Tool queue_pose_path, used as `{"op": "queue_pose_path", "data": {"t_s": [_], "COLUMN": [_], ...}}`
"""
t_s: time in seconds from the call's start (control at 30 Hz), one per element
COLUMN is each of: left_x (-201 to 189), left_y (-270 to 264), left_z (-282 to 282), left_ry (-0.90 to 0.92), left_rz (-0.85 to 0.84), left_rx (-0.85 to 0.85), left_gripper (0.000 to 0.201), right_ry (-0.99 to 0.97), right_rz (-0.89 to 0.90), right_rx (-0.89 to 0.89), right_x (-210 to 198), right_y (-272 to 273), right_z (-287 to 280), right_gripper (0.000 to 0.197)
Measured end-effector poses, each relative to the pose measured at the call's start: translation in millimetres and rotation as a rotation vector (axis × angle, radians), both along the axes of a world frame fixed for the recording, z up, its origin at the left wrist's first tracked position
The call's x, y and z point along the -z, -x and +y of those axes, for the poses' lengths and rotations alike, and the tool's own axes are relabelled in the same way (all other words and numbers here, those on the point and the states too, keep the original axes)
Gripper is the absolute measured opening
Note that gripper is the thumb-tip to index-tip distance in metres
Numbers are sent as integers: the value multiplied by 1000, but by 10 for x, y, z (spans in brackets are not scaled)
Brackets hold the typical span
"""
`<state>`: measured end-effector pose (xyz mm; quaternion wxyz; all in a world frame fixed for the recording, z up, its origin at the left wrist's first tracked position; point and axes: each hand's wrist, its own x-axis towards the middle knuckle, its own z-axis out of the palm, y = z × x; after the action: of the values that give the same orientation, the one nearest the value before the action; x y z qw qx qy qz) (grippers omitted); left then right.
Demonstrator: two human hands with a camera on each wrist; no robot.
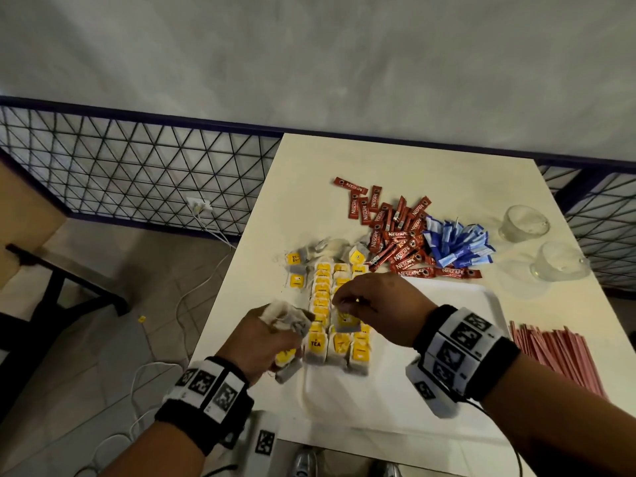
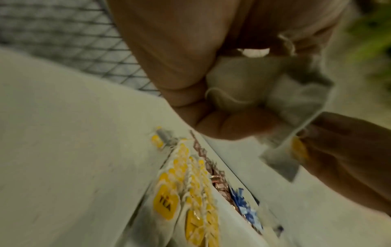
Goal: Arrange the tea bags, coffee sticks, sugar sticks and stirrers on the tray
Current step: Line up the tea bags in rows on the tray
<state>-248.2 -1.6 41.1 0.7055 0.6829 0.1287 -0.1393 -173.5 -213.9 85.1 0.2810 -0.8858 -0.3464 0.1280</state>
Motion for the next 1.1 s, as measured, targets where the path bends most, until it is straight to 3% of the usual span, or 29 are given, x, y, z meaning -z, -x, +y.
{"op": "queue_pose_path", "data": {"t_s": [0.1, 0.2, 0.37, 0.53, 0.63, 0.83, 0.97, 1.1], "left_x": [-147, -132, 18, 288, 392, 415, 358, 339], "left_y": [-38, -81, -98, -29, 10, 75, 101, 100], "left_z": [-142, -258, -217, -228, -305, -235, -112, -51], "left_ry": [-195, -220, -310, -563, -727, -766, -745, -714], "left_rz": [-202, -268, -222, -72, -4, 41, 31, 32], "left_rx": [195, 214, 193, 428, 593, 627, 588, 550], "left_gripper": [36, 34, 33, 21, 39, 23, 49, 46], "right_ry": [45, -31, -15, 250, 340, 457, 476, 470], "right_rz": [-28, -56, -14, 189, 297, 333, 293, 258], "right_rx": [-26, 40, 80, 80, 88, 108, 128, 120], "right_x": [-47, -89, 13, 447, 718, 944, 1007, 1021], "right_y": [-43, -38, -17, 59, 122, 169, 143, 99], "right_z": [59, 138, 175, 180, 171, 174, 177, 196], "right_gripper": [17, 14, 18, 23, 27, 29, 30, 31]}}
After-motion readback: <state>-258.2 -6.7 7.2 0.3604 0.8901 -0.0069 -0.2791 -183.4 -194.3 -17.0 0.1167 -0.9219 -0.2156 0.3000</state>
